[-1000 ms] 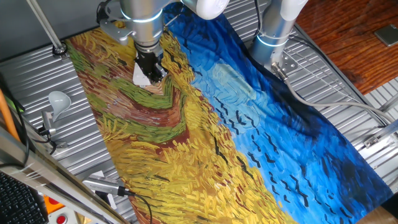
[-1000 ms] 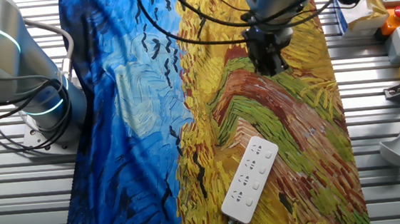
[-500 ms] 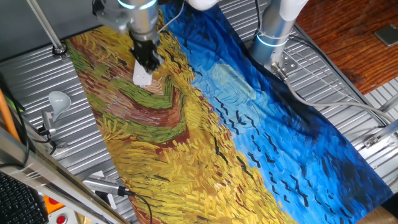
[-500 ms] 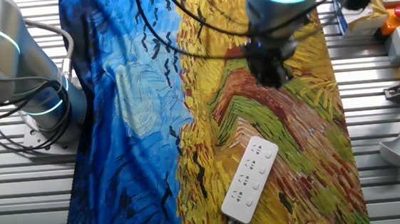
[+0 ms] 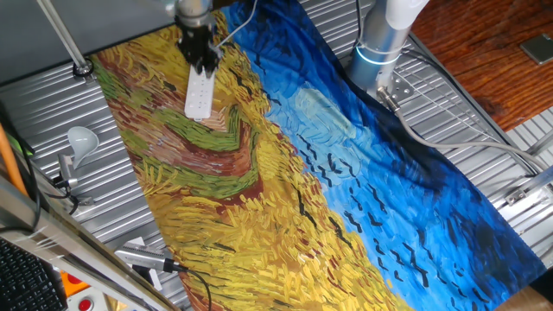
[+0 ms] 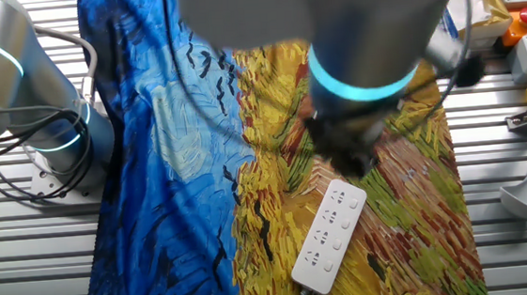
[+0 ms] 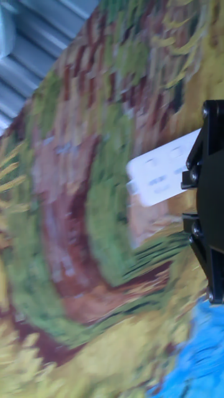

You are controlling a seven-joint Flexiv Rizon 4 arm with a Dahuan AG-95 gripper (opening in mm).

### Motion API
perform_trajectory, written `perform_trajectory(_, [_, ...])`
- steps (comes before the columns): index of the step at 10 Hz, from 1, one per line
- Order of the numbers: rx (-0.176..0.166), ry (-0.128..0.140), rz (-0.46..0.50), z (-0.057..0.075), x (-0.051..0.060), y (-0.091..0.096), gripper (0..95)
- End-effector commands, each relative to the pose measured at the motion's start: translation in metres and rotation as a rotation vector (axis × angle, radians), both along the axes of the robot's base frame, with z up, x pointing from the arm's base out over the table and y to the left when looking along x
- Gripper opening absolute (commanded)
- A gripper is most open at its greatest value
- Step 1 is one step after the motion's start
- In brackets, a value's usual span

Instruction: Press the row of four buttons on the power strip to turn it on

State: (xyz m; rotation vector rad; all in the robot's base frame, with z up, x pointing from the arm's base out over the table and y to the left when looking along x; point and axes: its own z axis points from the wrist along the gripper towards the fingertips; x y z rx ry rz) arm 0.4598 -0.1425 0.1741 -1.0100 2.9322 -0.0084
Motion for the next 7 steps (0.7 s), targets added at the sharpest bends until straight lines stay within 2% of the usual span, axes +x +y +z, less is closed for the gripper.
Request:
perform_trajectory(1, [0.002,0.007,-0.002,0.0005,-0.0031,-0.0052,38.0])
perform_trajectory(2, [0.014,0.009,0.001,0.0005,-0.0031,-0.0052,57.0])
perform_trajectory(5, [0.048,-0.009,-0.032,0.0005,-0.0031,-0.0052,57.0])
perform_trajectory(6, [0.050,-0.025,-0.050,0.0005,-0.0031,-0.0052,57.0])
perform_trajectory(7, [0.036,-0.034,-0.050,0.0012,-0.0026,-0.0015,57.0])
